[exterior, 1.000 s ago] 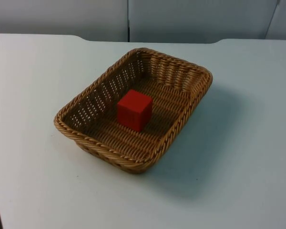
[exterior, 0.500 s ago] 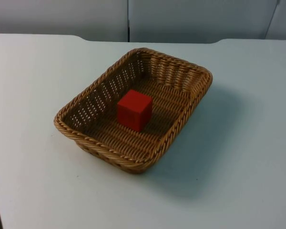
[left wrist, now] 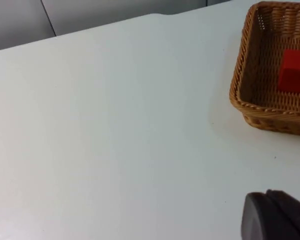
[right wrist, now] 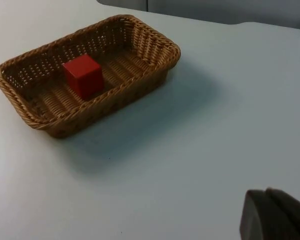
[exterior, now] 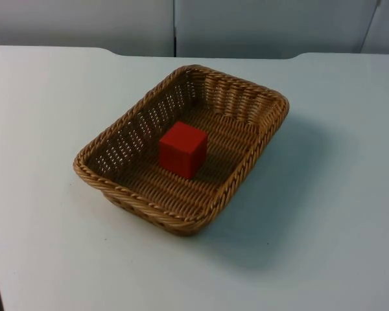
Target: Pick up the basket with the left hand and place the cube into the basket with the right hand.
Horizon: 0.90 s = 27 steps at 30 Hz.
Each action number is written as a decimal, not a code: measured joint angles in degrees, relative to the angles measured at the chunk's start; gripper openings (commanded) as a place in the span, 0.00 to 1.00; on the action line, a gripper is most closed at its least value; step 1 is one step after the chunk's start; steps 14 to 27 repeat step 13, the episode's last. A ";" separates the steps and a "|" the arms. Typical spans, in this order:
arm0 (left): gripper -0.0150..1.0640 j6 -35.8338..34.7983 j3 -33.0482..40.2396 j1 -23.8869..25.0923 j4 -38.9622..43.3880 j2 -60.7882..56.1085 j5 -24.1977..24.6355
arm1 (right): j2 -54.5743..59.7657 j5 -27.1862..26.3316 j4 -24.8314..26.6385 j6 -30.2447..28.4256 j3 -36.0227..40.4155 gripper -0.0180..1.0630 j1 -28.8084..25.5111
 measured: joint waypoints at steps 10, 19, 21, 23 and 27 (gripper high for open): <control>0.01 -0.21 0.00 0.00 0.00 0.00 -0.11 | 0.00 0.00 0.00 0.00 0.00 0.01 -9.84; 0.01 -0.21 0.00 0.00 0.00 0.00 -0.11 | 0.00 0.00 0.00 0.00 0.00 0.01 -11.99; 0.01 -0.21 0.00 0.00 0.00 0.00 -0.11 | 0.00 0.00 0.00 0.00 0.00 0.01 -11.99; 0.01 -0.21 0.00 0.00 0.00 0.00 -0.11 | 0.00 0.00 0.00 0.00 0.00 0.01 -11.99; 0.01 -0.21 0.00 0.00 0.00 0.00 -0.11 | 0.00 0.00 0.00 0.00 0.00 0.01 -11.99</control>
